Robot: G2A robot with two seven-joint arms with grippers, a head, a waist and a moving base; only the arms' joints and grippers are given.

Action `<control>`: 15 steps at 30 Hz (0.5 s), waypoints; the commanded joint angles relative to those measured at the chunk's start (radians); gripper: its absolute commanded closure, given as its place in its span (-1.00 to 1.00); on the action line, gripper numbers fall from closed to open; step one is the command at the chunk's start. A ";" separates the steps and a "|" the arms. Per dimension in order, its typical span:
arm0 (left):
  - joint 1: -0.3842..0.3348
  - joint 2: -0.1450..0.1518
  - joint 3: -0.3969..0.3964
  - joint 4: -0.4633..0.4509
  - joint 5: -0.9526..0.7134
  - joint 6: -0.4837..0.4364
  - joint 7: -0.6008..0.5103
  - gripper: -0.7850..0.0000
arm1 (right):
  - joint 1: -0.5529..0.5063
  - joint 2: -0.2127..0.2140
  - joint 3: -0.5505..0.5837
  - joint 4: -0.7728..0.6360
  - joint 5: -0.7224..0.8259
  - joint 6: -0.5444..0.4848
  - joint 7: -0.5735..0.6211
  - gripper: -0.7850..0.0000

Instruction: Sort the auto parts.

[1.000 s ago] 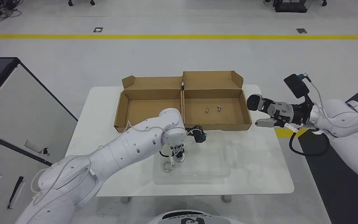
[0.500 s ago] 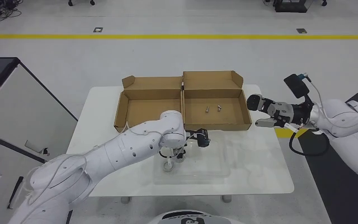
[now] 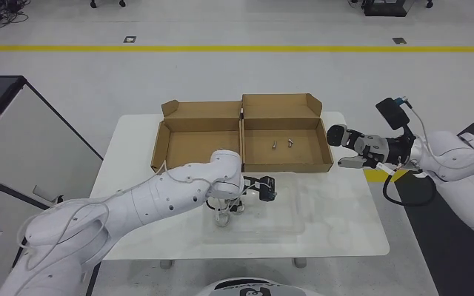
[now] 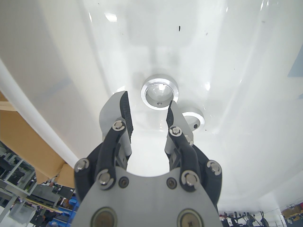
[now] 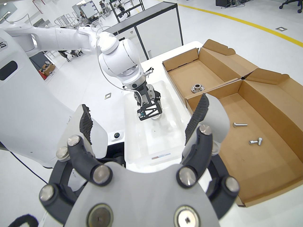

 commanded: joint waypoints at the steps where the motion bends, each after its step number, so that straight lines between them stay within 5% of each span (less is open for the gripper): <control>1: 0.002 0.000 0.000 0.003 0.002 -0.001 0.001 0.12 | 0.000 0.000 0.000 0.000 0.000 0.000 0.000 -1.00; 15: 0.009 -0.026 0.000 0.051 0.009 0.000 0.000 0.18 | 0.000 0.000 0.000 0.000 0.000 0.000 0.000 -1.00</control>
